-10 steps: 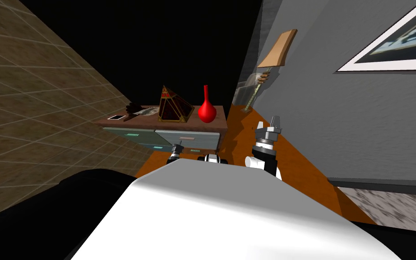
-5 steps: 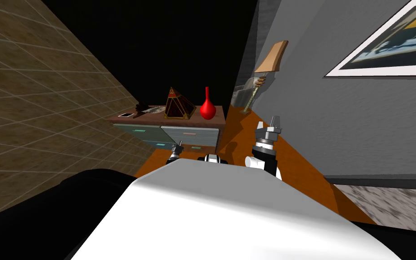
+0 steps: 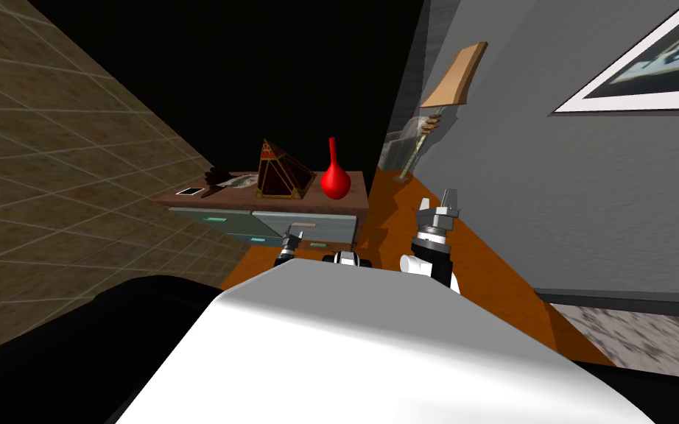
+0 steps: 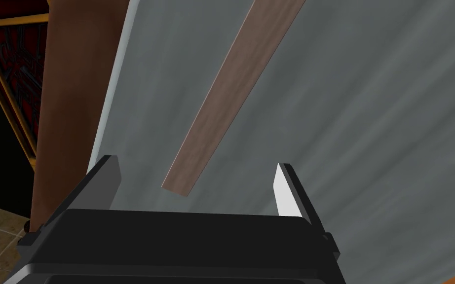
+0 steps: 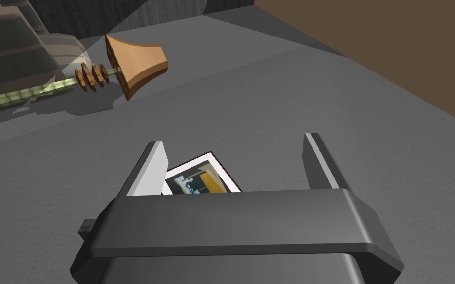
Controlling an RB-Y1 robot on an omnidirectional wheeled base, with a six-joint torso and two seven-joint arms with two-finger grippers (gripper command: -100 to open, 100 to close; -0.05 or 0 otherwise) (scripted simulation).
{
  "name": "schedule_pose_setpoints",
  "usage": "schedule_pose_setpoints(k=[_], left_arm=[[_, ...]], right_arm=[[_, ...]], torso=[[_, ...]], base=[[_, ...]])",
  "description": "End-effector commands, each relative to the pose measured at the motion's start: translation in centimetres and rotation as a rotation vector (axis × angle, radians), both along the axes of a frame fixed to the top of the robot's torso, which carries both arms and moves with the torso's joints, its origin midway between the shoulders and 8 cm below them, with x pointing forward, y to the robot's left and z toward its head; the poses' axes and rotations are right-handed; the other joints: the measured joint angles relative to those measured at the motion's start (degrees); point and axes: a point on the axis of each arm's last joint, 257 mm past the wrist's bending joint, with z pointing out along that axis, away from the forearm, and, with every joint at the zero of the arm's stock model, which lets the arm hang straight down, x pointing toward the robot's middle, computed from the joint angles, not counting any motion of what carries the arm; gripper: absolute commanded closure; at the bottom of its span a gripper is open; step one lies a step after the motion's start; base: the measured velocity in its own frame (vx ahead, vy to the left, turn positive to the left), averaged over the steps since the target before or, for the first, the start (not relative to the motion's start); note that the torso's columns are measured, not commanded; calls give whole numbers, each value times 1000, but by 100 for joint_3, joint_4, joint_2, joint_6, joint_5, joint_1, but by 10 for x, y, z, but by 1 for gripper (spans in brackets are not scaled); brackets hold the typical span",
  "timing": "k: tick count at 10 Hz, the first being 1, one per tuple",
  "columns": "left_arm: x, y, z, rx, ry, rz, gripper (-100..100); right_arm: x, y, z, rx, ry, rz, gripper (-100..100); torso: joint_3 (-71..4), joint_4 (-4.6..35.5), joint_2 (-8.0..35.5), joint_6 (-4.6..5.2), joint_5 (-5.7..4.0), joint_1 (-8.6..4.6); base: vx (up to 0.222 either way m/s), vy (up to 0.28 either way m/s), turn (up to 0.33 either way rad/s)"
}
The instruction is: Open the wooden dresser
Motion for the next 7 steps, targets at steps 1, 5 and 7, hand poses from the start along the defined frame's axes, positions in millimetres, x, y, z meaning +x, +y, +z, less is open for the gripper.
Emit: schedule_pose_setpoints(k=[1,5,7], left_arm=[[22,0,-5,9,-8,9,-100],[51,-3,-11,17,-16,29,-100],[70,-8,-18,22,-14,49,-100]], right_arm=[[0,0,0,0,0,0,0],[0,0,0,0,0,0,0],[0,0,0,0,0,0,0]], torso=[[-5,-1,-10,1,1,-3],[-57,-25,-91,2,-8,-31],[-43,-20,-66,0,-6,-21]], base=[[-80,34,-4],[-70,46,15],[-81,56,34]])
